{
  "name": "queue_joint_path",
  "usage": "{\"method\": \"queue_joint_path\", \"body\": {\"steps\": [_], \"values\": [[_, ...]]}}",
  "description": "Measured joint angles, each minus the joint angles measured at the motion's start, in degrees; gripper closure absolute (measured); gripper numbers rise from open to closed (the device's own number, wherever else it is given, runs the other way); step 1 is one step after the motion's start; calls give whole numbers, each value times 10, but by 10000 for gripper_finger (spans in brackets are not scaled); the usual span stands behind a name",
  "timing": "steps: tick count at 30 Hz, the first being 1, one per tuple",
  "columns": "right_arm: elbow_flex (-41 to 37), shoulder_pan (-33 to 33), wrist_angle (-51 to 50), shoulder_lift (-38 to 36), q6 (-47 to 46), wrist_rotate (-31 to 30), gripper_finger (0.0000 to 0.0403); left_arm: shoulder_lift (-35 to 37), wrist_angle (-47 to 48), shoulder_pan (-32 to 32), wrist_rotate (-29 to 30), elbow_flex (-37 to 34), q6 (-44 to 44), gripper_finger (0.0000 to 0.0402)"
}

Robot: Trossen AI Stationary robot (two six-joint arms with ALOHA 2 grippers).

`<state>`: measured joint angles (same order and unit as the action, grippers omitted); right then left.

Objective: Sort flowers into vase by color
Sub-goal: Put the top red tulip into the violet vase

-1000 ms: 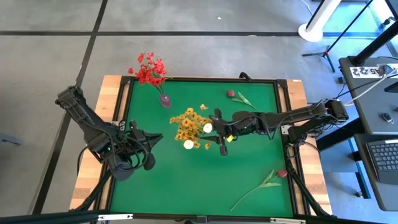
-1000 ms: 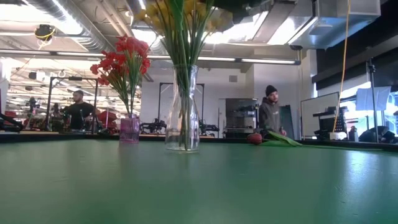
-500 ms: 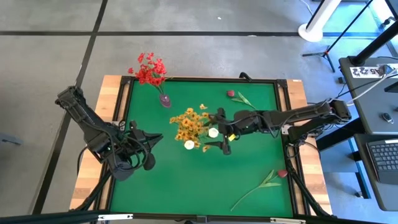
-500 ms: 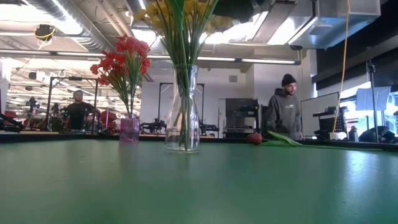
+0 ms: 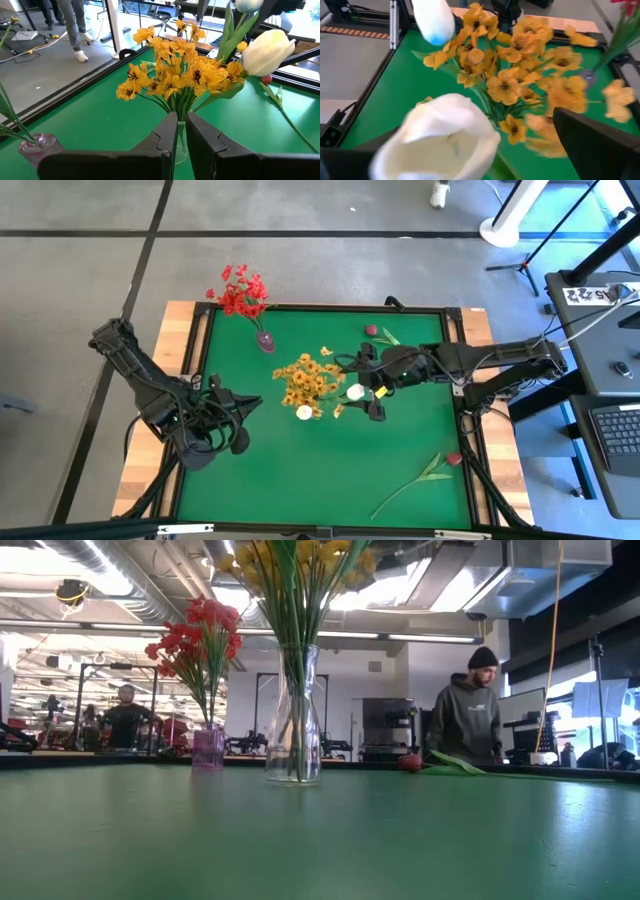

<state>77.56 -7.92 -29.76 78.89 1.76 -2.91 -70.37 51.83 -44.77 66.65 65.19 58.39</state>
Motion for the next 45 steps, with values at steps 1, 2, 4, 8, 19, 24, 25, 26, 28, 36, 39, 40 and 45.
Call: {"method": "queue_joint_path", "body": {"steps": [1,2,4,8,19,24,25,26,28,36,39,40,45], "values": [[9,0,-11,0,0,-4,20,0,0,0,0,0,0,367],[19,0,-19,0,-2,-7,20,0,0,0,0,0,0,367],[41,0,-27,0,-2,-11,20,0,0,0,0,0,0,367],[88,0,-65,0,4,-15,20,0,0,0,0,0,0,367],[224,3,-305,-4,-25,-204,20,0,0,0,-4,0,-1,367],[209,42,-406,-32,-77,-232,20,0,41,-6,-1,-1,-5,367],[199,53,-421,-41,-89,-223,20,0,51,-6,0,-1,6,367],[187,63,-430,-50,-99,-210,20,0,59,-6,-2,-1,17,367],[151,79,-445,-68,-116,-184,20,0,58,-6,-9,-5,29,367],[-50,83,-458,-138,-170,-110,20,0,27,-7,-23,-44,45,367],[-129,84,-424,-154,-194,-130,20,0,12,-5,-23,-56,43,367],[-154,87,-403,-157,-196,-131,20,0,10,-5,-23,-59,43,367],[-266,163,-272,-159,-190,-89,27,0,-7,-5,-23,-66,42,367]]}}
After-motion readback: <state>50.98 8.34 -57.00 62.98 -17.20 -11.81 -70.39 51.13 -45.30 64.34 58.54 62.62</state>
